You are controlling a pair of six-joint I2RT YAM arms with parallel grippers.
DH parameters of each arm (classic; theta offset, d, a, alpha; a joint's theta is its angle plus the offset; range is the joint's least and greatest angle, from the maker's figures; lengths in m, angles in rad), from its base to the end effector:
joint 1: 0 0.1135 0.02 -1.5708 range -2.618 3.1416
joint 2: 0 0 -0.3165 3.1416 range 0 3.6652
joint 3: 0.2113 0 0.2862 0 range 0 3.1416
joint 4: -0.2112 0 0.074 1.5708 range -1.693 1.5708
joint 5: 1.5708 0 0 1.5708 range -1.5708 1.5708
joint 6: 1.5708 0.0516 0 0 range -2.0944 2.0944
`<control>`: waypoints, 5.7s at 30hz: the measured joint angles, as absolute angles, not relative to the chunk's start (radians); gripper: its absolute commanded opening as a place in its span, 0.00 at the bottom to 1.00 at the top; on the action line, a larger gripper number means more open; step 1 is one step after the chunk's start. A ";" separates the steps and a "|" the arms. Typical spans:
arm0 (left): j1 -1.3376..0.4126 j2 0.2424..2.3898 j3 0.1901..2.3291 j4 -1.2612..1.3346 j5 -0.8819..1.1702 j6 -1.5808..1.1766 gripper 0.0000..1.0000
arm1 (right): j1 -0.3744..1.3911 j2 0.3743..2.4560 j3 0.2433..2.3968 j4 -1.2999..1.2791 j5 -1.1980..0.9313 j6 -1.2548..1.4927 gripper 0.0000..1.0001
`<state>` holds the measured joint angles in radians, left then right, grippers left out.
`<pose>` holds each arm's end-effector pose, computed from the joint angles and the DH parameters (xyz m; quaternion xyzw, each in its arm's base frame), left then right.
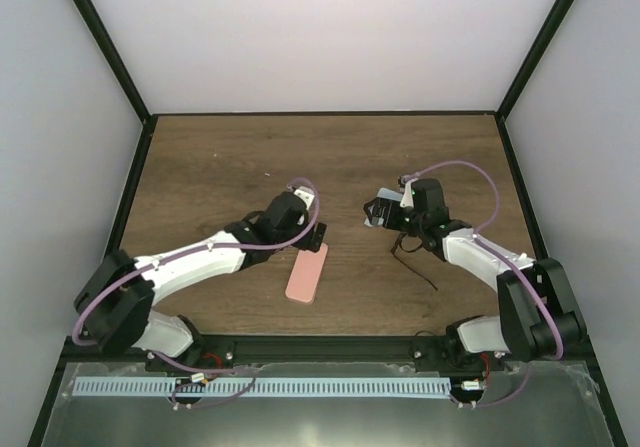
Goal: Organize the sunglasses
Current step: Pick up the sunglasses case from the center of the board, then open the sunglasses case.
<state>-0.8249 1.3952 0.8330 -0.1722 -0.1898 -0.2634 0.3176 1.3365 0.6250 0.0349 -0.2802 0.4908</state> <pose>0.2284 -0.2328 0.2432 0.2151 0.8847 -0.1352 0.3908 0.2749 0.1054 0.2067 0.0171 0.8947 0.2842 0.3441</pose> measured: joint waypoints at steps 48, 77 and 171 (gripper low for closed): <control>-0.934 1.497 0.810 -0.337 -0.141 -0.336 1.00 | 0.318 1.428 0.655 0.030 -0.221 0.448 1.00; -0.935 1.568 0.814 -0.331 -0.126 -0.323 0.77 | 0.318 1.436 0.663 0.023 -0.212 0.449 1.00; -0.715 1.443 0.755 0.021 0.031 -0.495 0.71 | 0.467 1.288 0.486 0.356 -0.491 0.516 0.87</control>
